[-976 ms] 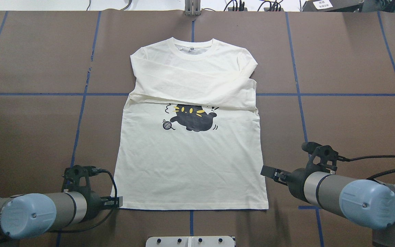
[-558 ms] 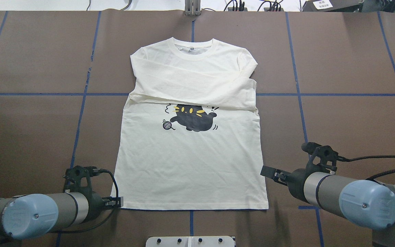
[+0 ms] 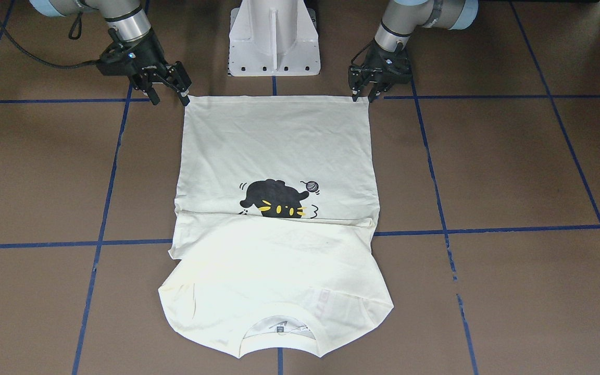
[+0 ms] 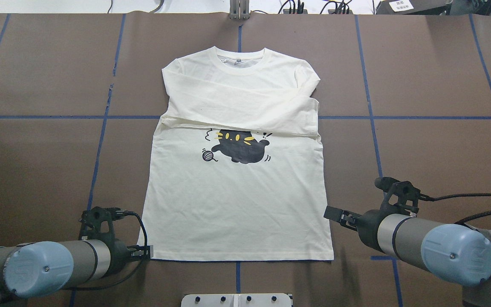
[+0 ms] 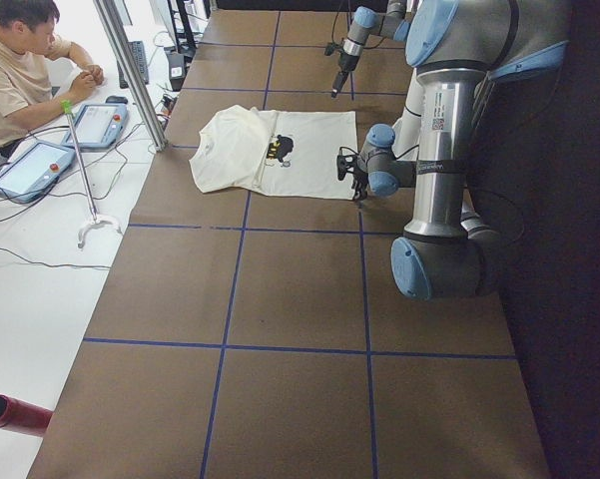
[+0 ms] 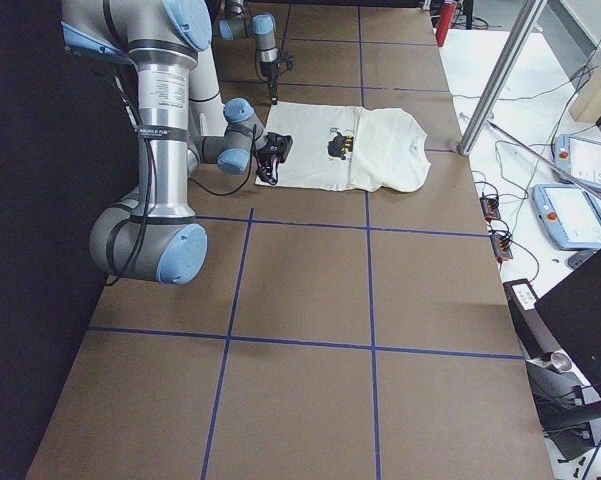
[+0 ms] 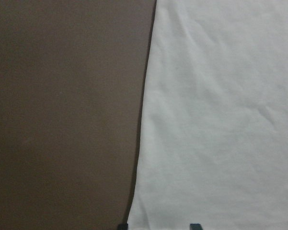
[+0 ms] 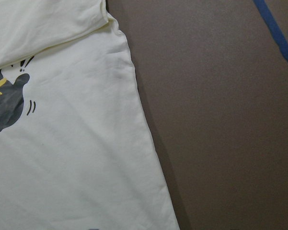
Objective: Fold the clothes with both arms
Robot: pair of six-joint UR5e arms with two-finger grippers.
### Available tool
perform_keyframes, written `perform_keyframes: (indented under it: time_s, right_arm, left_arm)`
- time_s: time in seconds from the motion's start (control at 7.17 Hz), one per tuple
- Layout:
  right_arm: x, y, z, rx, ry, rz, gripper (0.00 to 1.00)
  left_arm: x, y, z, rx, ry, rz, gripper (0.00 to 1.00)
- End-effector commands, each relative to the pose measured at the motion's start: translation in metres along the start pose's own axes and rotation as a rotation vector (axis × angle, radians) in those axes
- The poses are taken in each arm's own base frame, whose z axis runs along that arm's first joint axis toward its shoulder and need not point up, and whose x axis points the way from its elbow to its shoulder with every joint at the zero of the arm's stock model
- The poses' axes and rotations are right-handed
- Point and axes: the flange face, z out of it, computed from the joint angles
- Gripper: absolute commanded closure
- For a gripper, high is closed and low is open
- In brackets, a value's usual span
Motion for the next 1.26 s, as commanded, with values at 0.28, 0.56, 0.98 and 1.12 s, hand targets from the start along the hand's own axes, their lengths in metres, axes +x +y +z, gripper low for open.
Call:
perform_keyframes:
  time_s: [0.28,0.56,0.98,1.12]
  right_arm:
    - [0.0007,0.0002,0.0012,0.0,0.003,-0.001,0.06]
    - [0.0007,0.0001,0.0012,0.002,0.002,-0.001,0.06]
    - [0.0007,0.0001,0.0012,0.002,0.002,-0.001,0.06]
    - [0.0007,0.0001,0.0012,0.002,0.002,-0.001,0.06]
  left_arm:
    - [0.0001,0.0001,0.001,-0.001,-0.004,0.0,0.47]
    - [-0.001,0.0002,0.0049,-0.001,-0.011,0.0,0.47]
    - [0.0027,0.0031,0.0084,-0.004,-0.008,0.004,0.63]
    - [0.0044,0.0031,0.0081,-0.004,-0.005,0.004,0.81]
